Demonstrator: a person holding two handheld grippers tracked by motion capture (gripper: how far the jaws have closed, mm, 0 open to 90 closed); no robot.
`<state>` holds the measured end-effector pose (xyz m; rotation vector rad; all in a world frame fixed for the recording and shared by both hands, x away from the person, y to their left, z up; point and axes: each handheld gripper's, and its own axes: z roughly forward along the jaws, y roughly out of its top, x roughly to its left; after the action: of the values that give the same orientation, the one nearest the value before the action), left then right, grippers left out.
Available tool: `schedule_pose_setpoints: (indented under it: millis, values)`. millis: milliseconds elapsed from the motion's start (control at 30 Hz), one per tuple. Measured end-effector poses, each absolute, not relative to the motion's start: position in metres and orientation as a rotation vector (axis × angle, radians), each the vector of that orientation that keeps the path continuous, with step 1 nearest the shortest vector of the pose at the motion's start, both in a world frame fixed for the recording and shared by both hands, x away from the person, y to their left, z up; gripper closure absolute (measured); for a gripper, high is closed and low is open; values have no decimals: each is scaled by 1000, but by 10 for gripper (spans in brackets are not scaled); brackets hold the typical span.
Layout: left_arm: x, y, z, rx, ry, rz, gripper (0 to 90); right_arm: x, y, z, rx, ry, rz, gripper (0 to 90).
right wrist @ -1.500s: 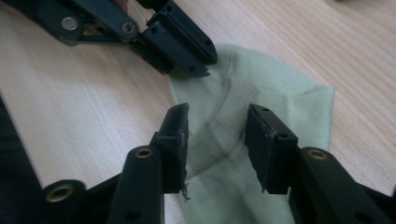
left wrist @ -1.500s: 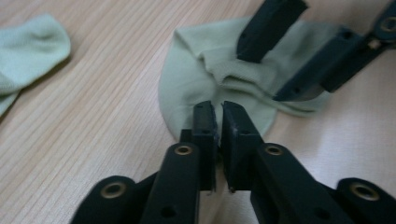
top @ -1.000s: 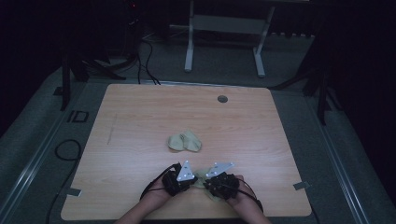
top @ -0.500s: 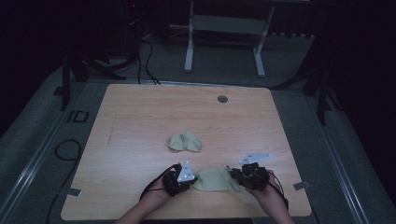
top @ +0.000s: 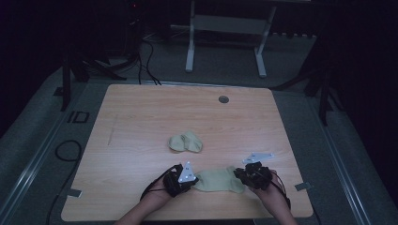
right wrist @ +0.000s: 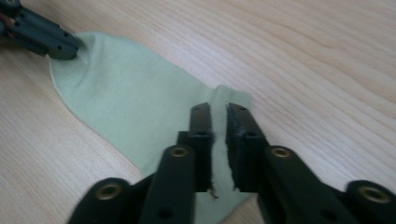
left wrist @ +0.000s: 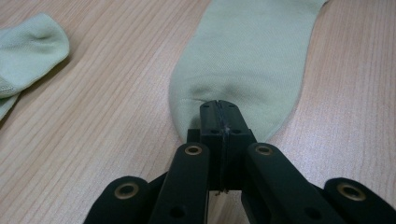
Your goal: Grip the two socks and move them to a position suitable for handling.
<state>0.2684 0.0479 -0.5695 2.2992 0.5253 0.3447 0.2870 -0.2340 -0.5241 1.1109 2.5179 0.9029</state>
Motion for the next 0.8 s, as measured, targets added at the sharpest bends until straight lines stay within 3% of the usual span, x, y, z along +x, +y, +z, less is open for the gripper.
schedule_pose_setpoints:
  millis: [300,800]
  values:
    - [275,51,-570,2291,511,332,894,297,-223,-548,1076,2554,782,848]
    - [298,35,-566,2334,467,328,894,301,-241,-547,1164,2521,789,830]
